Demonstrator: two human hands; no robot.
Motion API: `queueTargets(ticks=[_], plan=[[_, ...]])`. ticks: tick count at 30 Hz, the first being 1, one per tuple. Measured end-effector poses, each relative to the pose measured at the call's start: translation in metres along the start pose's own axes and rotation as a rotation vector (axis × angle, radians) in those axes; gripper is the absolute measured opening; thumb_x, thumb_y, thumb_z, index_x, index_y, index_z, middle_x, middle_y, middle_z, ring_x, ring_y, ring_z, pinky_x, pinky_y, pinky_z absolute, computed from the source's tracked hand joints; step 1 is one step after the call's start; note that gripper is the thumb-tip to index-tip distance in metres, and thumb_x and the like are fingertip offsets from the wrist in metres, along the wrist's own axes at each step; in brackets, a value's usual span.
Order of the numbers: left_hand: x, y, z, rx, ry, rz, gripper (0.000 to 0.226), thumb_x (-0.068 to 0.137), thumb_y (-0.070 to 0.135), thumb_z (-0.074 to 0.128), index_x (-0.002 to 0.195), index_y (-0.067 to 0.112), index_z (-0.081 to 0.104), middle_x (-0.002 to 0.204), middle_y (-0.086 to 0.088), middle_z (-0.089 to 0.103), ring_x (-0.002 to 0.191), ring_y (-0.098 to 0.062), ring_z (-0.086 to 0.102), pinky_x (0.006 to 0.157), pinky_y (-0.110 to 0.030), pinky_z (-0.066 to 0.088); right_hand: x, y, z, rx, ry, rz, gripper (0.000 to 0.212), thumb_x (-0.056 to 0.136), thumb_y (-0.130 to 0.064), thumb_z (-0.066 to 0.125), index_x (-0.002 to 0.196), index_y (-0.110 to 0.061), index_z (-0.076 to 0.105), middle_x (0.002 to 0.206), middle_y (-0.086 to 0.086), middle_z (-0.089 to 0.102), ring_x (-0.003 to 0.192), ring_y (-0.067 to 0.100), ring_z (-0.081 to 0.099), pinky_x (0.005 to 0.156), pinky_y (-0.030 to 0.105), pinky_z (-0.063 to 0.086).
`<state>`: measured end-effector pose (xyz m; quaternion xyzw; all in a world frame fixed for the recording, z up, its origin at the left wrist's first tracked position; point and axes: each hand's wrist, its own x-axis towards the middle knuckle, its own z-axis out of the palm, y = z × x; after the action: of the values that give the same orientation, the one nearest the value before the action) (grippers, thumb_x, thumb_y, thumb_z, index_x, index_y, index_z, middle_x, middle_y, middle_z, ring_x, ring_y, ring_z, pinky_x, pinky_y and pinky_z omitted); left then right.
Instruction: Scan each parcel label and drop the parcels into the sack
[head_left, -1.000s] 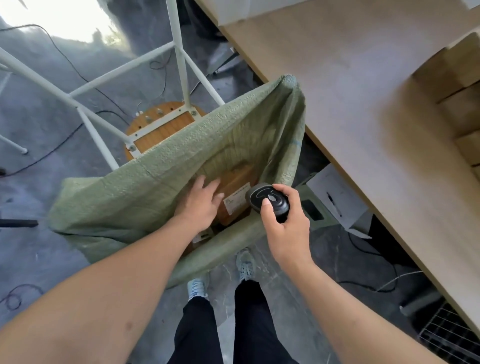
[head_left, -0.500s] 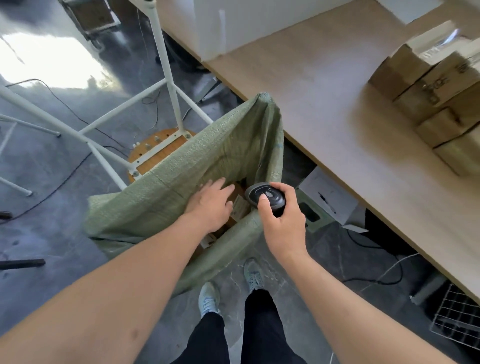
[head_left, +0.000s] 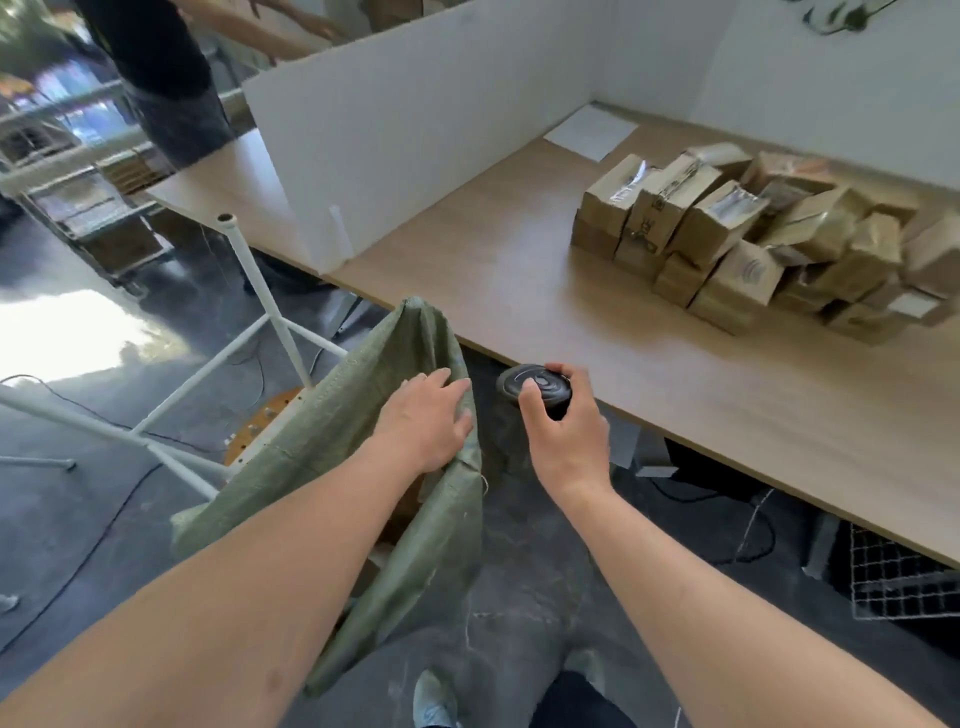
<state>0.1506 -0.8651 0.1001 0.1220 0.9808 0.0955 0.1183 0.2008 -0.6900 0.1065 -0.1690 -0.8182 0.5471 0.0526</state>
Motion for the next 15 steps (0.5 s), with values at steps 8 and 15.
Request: queueTargets(ticks=[8, 15], plan=[[0.043, 0.125, -0.038, 0.03, 0.088, 0.096, 0.053, 0.106, 0.037, 0.049, 0.155, 0.018, 0.047, 0.155, -0.011, 0.049, 0.141, -0.033, 0.046, 0.119, -0.044, 0.036, 0.044, 0.002, -0.123, 0.048, 0.112, -0.042, 0.028, 0.102, -0.048, 0.063, 0.128, -0.041, 0.056, 0.104, -0.021, 0.066, 0.097, 0.01, 0.066, 0.086, 0.039, 0.057], [0.091, 0.254, -0.043, 0.007, 0.13, 0.189, 0.059, 0.107, 0.04, 0.048, 0.161, 0.02, 0.038, 0.167, -0.009, 0.034, 0.151, -0.03, 0.035, 0.124, -0.044, 0.032, 0.086, 0.027, -0.243, 0.101, 0.227, -0.04, 0.026, 0.102, -0.049, 0.061, 0.126, -0.043, 0.052, 0.108, -0.014, 0.069, 0.099, 0.017, 0.071, 0.086, 0.044, 0.06]])
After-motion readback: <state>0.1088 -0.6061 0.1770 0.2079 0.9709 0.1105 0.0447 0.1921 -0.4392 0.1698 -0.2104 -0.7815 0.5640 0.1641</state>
